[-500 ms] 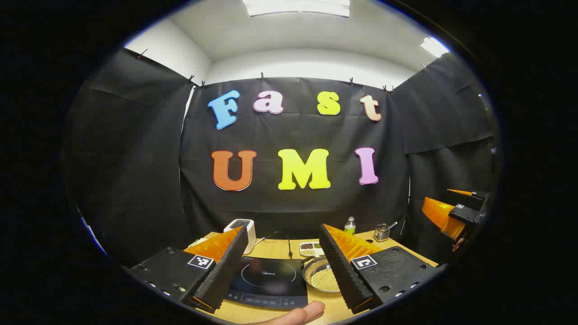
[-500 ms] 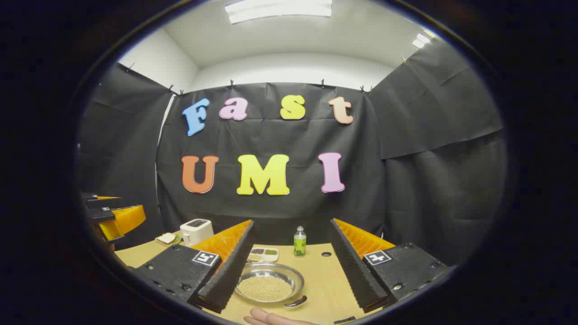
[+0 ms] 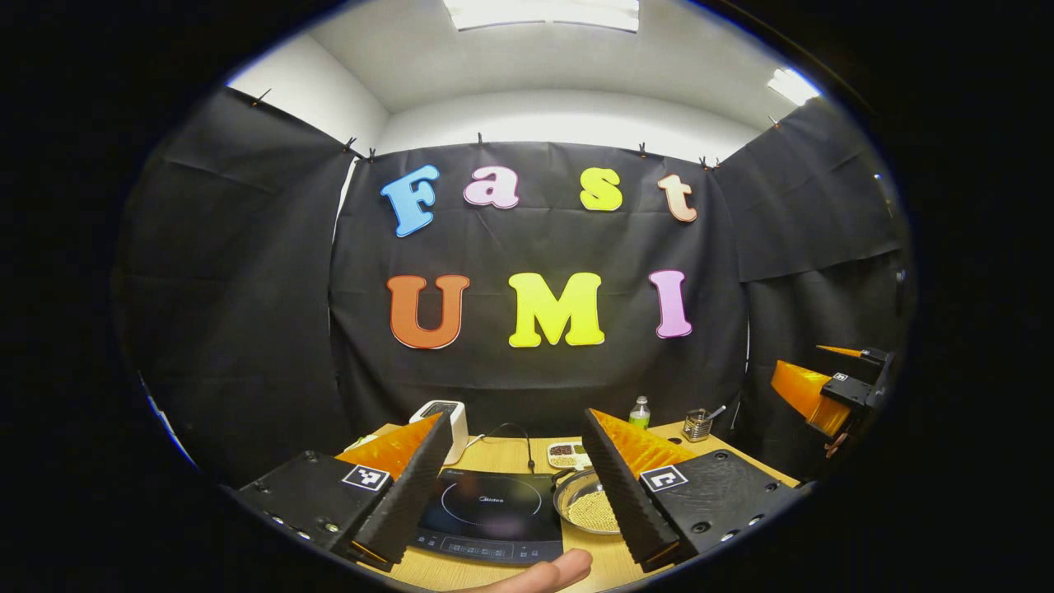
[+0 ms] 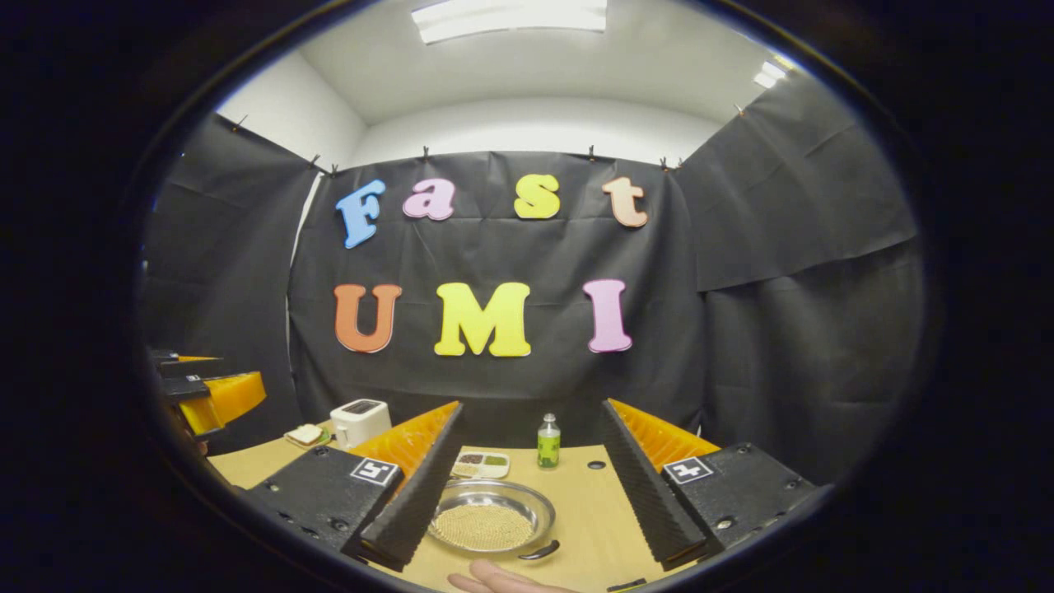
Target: First push the handle of the pot to place it horizontally, then grasp the pot with both hands and set it on the induction cooktop.
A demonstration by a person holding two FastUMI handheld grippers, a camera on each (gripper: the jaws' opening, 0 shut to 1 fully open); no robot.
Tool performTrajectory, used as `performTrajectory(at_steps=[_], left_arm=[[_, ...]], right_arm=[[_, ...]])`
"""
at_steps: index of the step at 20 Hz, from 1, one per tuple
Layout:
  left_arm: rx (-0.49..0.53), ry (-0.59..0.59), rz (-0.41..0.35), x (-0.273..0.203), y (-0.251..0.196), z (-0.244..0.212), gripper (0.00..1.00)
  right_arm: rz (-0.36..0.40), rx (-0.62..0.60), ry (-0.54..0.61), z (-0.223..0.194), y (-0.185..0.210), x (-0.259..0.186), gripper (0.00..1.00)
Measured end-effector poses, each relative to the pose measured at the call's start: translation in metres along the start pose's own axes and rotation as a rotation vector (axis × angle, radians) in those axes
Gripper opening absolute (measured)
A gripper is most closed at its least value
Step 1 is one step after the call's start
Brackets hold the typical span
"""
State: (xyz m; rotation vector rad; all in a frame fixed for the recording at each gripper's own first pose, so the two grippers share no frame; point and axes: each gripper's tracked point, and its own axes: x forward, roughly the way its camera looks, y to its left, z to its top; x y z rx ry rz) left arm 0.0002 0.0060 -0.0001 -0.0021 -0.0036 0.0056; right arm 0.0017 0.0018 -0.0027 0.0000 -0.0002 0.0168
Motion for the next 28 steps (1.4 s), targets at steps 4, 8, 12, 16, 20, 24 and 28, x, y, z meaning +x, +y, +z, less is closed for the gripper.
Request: performTrajectory(at_steps=[4, 8, 12, 16, 20, 24, 28], left_arm=[[0.001, -0.007, 0.003, -0.001, 0.004, 0.001, 0.95], [-0.006, -0.008, 0.008, -0.003, 0.007, -0.001, 0.94], [-0.003, -0.011, 0.014, -0.005, 0.01, -0.001, 0.94], [-0.004, -0.018, 0.009, -0.009, 0.009, -0.003, 0.95], [0.006, -0.019, 0.004, -0.01, 0.008, -0.005, 0.95], [-0.003, -0.022, 0.001, -0.012, 0.009, -0.006, 0.95], [-0.003, -0.02, 0.005, -0.012, 0.013, -0.009, 0.94]], right_arm=[[-0.004, 0.002, 0.008, -0.002, 0.0, 0.003, 0.98], [0.002, 0.014, 0.021, -0.009, 0.003, 0.007, 0.98], [0.03, 0.025, 0.056, -0.025, 0.009, 0.013, 0.99], [0.059, 0.051, 0.061, -0.035, 0.012, 0.019, 0.8], [0.098, 0.009, 0.08, -0.051, 0.021, 0.026, 0.37], [0.083, -0.002, 0.172, -0.083, 0.021, 0.032, 0.01], [0.081, -0.03, 0.262, -0.116, 0.023, 0.037, 0.04]])
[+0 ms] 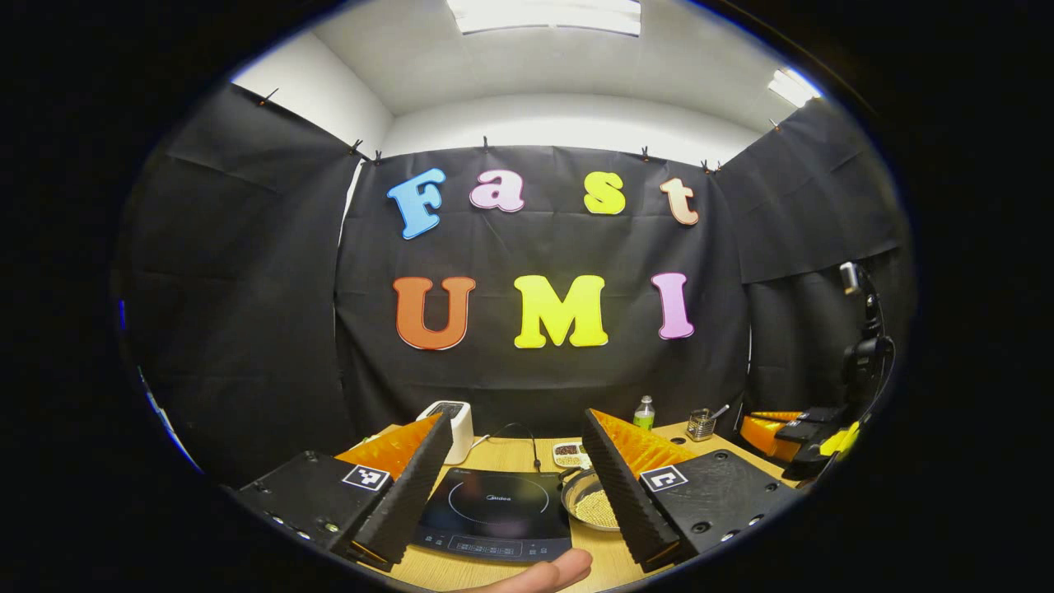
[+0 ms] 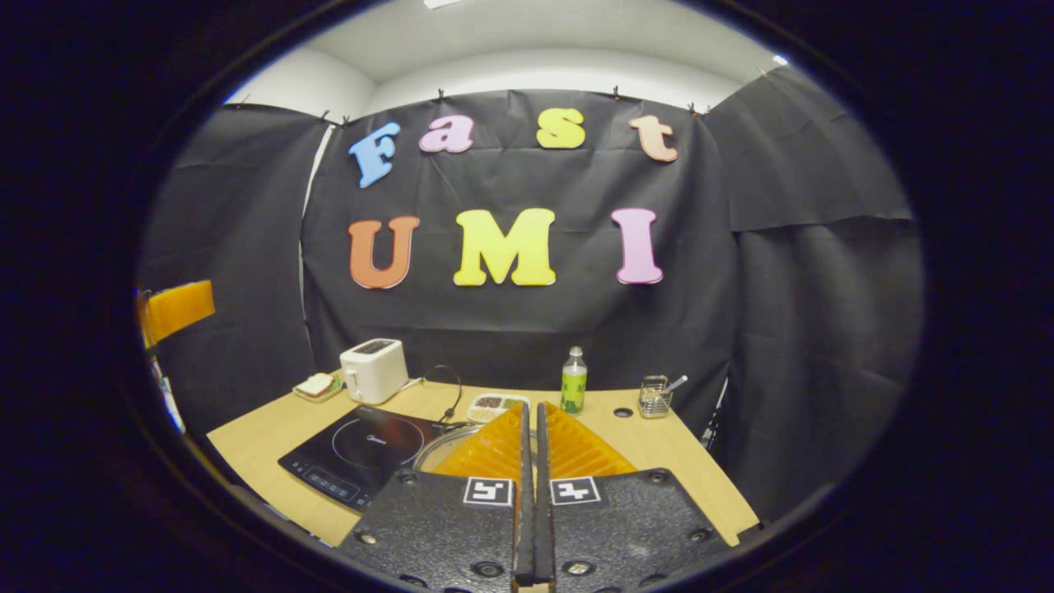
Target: First push the handle of the pot to place it horizontally, then grasp the pot with both hands and set it on the induction cooktop.
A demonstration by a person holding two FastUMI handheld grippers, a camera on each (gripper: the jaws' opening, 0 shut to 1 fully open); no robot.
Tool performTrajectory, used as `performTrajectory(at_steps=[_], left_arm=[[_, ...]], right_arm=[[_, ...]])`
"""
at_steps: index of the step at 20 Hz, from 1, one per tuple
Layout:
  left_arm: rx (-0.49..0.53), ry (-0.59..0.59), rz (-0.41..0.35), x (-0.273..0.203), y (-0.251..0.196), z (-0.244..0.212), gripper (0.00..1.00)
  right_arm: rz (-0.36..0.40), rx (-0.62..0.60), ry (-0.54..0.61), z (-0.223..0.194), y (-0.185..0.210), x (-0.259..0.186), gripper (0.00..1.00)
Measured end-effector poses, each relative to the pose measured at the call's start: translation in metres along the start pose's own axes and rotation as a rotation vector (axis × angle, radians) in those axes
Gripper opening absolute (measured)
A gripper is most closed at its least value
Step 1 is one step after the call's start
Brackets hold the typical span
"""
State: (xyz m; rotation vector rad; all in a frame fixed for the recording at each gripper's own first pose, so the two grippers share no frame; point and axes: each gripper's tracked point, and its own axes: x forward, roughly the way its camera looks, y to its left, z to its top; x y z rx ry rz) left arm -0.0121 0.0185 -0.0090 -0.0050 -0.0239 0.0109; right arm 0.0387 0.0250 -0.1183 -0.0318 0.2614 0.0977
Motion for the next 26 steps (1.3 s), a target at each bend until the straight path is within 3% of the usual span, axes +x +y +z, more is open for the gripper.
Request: performTrajectory(at_steps=[8, 16, 21, 26], left_arm=[[0.008, -0.02, 0.015, 0.002, 0.006, -0.002, 0.94], [0.014, -0.087, 0.088, 0.004, 0.019, 0.008, 0.95], [-0.005, -0.038, 0.066, 0.006, 0.013, -0.007, 0.94], [0.038, -0.039, 0.045, 0.002, 0.006, -0.01, 0.95]], right_arm=[[0.065, -0.086, 0.303, -0.102, 0.016, 0.03, 0.04], [0.125, -0.007, 0.585, -0.19, 0.02, 0.046, 0.04], [0.134, 0.061, 0.692, -0.225, 0.013, 0.058, 0.01], [0.135, 0.092, 0.721, -0.236, 0.01, 0.065, 0.04]])
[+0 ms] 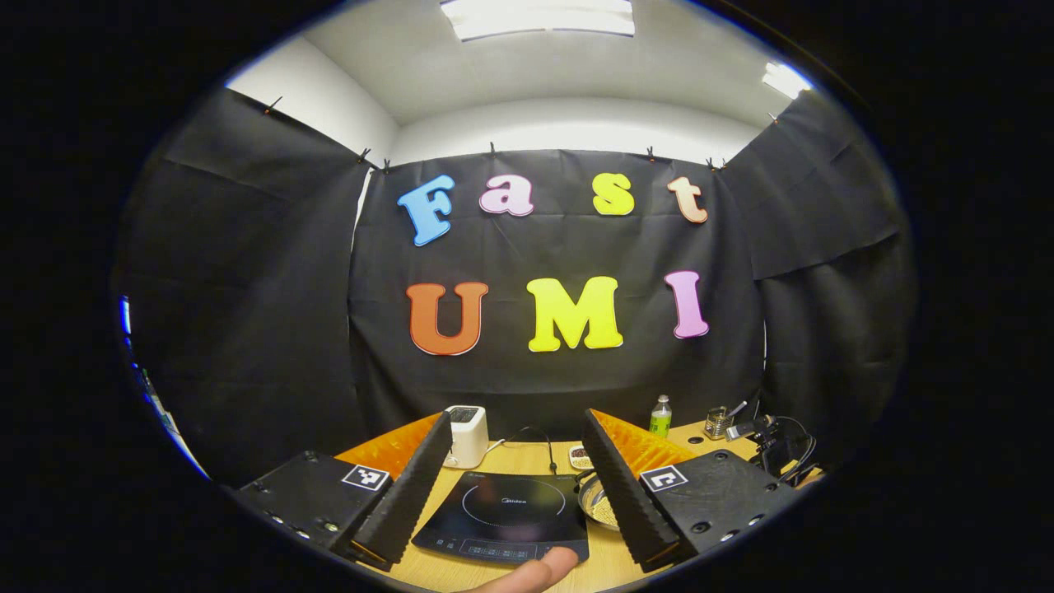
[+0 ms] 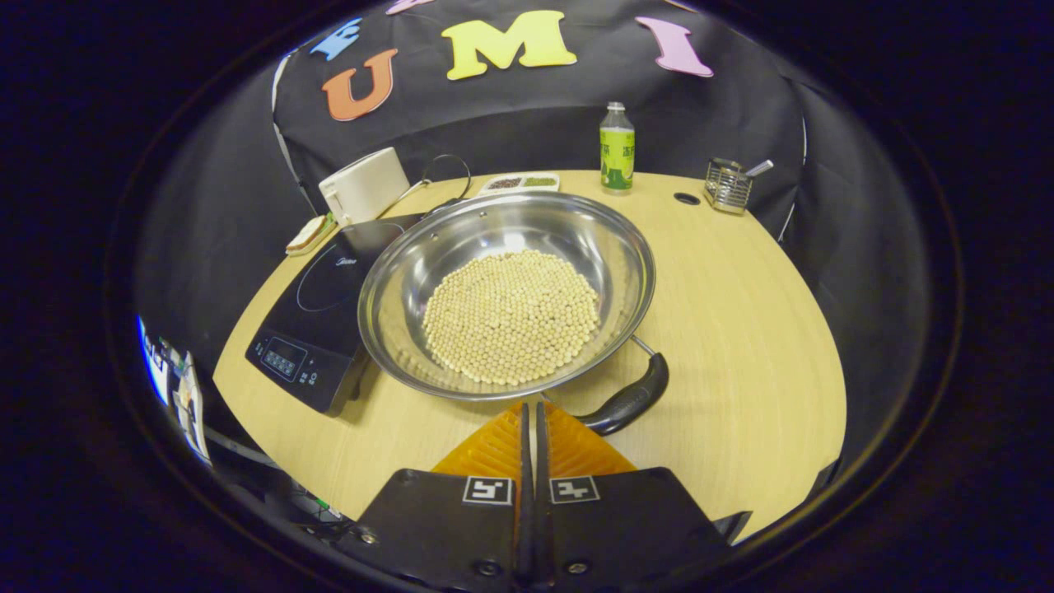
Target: First push the handle of the pot to place it horizontally, then grasp the pot with both hands and set it on the induction cooktop.
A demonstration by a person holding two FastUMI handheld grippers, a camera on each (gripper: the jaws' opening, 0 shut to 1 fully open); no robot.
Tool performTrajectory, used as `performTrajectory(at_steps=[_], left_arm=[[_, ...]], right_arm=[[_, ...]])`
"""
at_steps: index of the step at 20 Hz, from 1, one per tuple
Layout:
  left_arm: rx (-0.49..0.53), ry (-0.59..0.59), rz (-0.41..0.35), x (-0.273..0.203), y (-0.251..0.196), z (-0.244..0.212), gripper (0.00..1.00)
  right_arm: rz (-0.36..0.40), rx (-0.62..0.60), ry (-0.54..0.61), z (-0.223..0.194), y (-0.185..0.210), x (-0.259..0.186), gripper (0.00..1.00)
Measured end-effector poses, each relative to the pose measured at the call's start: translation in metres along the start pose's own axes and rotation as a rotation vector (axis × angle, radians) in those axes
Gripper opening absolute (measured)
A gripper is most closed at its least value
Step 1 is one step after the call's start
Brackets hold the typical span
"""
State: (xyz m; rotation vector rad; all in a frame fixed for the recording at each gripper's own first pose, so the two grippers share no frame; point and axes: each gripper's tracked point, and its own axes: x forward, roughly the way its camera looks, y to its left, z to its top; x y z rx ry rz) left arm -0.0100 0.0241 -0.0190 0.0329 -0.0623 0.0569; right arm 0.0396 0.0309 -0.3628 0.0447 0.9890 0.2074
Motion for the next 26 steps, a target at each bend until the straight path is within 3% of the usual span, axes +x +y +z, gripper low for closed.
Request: performTrajectory(at_steps=[6, 18, 26], left_arm=[[0.0, -0.002, -0.051, -0.01, -0.022, 0.002, 0.95], [-0.026, 0.033, -0.019, -0.002, -0.017, -0.014, 0.95], [-0.052, 0.047, -0.019, 0.006, -0.007, -0.022, 0.95]], right_arm=[[-0.003, 0.001, -0.004, 0.0, -0.002, 0.001, 0.04], [-0.011, 0.03, -0.005, 0.009, -0.032, 0.011, 0.01], [-0.065, 0.038, -0.037, 0.028, -0.066, 0.02, 0.04]])
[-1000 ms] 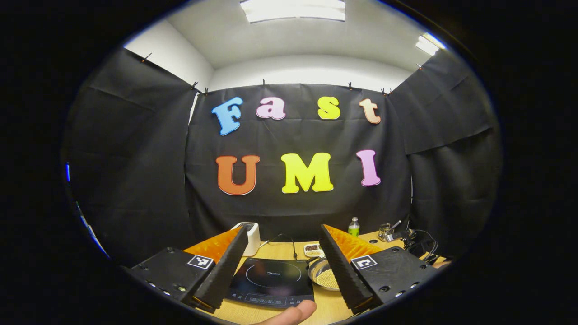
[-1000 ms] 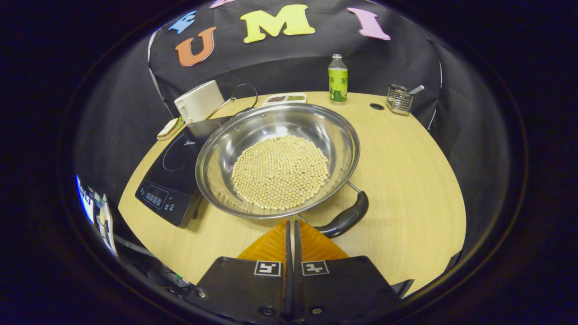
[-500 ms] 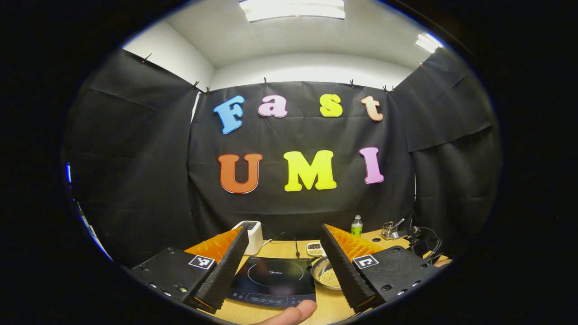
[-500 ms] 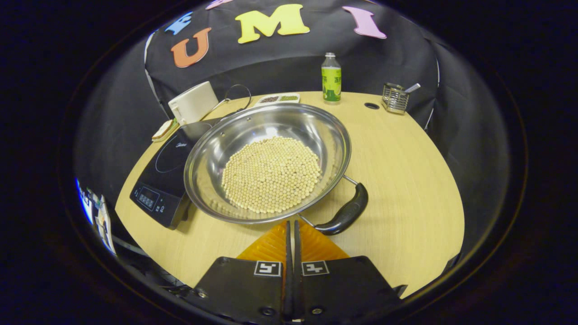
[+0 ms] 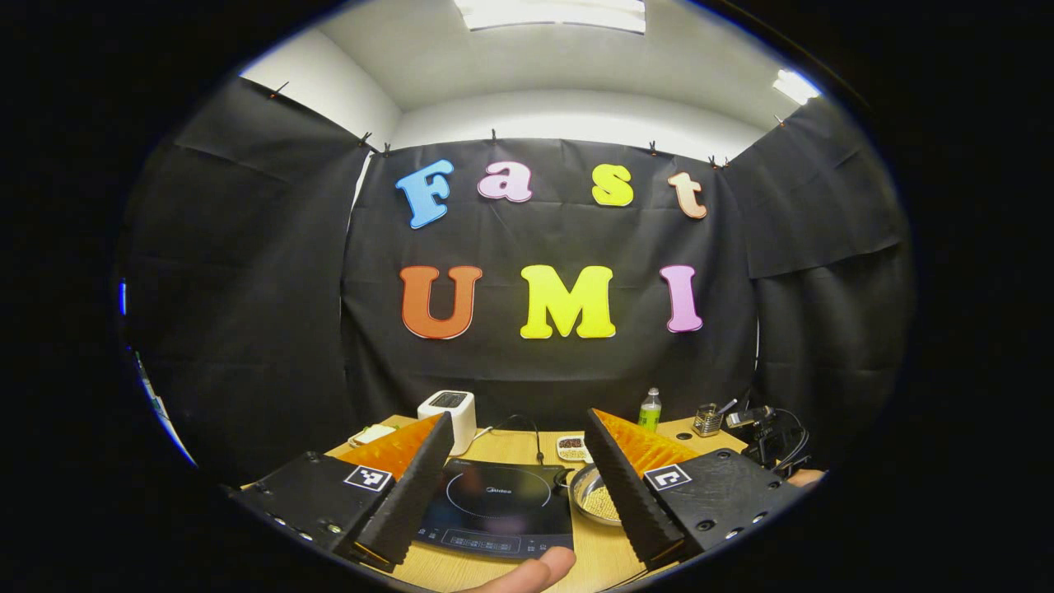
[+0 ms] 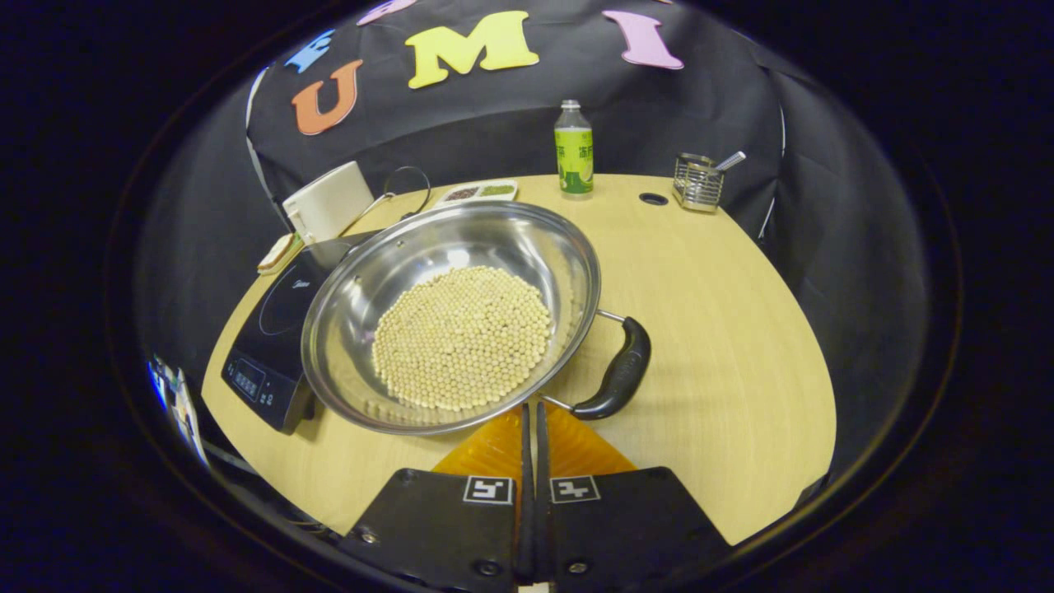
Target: First push the handle of the pot to place it horizontally, then grasp the pot with both hands and set it on the induction cooktop.
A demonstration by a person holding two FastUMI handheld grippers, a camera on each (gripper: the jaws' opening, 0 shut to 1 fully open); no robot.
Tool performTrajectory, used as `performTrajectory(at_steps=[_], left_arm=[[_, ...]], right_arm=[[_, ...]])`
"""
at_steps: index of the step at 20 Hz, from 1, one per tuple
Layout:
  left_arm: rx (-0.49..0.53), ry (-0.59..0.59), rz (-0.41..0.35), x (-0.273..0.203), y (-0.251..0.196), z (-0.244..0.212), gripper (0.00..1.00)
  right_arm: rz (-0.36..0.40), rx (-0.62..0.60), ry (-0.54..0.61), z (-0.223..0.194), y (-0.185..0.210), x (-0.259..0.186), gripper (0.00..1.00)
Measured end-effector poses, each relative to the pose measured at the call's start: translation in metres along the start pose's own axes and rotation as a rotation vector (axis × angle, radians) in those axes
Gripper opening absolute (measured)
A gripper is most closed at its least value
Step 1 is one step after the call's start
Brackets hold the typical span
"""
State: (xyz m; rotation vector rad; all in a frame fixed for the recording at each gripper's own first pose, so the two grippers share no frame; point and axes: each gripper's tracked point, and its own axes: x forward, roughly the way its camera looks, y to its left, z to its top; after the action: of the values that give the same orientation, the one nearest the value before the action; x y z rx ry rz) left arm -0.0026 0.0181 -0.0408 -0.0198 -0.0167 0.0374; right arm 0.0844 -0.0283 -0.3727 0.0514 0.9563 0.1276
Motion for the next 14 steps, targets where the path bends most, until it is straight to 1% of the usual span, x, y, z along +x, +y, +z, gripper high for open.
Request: performTrajectory(at_steps=[4, 7, 8, 9, 10, 11, 12, 14], left_arm=[[0.001, 0.003, 0.002, 0.003, 0.001, -0.001, 0.95], [0.009, 0.007, 0.008, 0.005, 0.003, -0.003, 0.95], [0.011, 0.007, 0.011, 0.006, 0.003, -0.004, 0.95], [0.013, 0.005, 0.012, 0.006, 0.002, -0.005, 0.95], [0.016, 0.005, 0.011, 0.007, 0.002, -0.007, 0.95], [0.017, 0.01, 0.016, 0.008, 0.002, -0.008, 0.95], [0.015, 0.019, 0.022, 0.011, 0.004, -0.012, 0.95], [0.013, 0.03, 0.023, 0.014, 0.001, -0.014, 0.95]], right_arm=[[-0.004, 0.004, -0.002, 0.009, -0.014, 0.006, 0.04], [-0.025, 0.002, -0.019, 0.019, -0.026, 0.011, 0.04], [-0.034, 0.0, -0.03, 0.022, -0.029, 0.013, 0.0], [-0.04, -0.002, -0.043, 0.027, -0.032, 0.015, 0.03], [-0.043, -0.001, -0.052, 0.029, -0.035, 0.016, 0.04], [-0.043, 0.002, -0.055, 0.032, -0.037, 0.019, 0.0], [-0.046, 0.003, -0.062, 0.034, -0.04, 0.02, 0.04], [-0.056, 0.005, -0.079, 0.041, -0.047, 0.024, 0.04]])
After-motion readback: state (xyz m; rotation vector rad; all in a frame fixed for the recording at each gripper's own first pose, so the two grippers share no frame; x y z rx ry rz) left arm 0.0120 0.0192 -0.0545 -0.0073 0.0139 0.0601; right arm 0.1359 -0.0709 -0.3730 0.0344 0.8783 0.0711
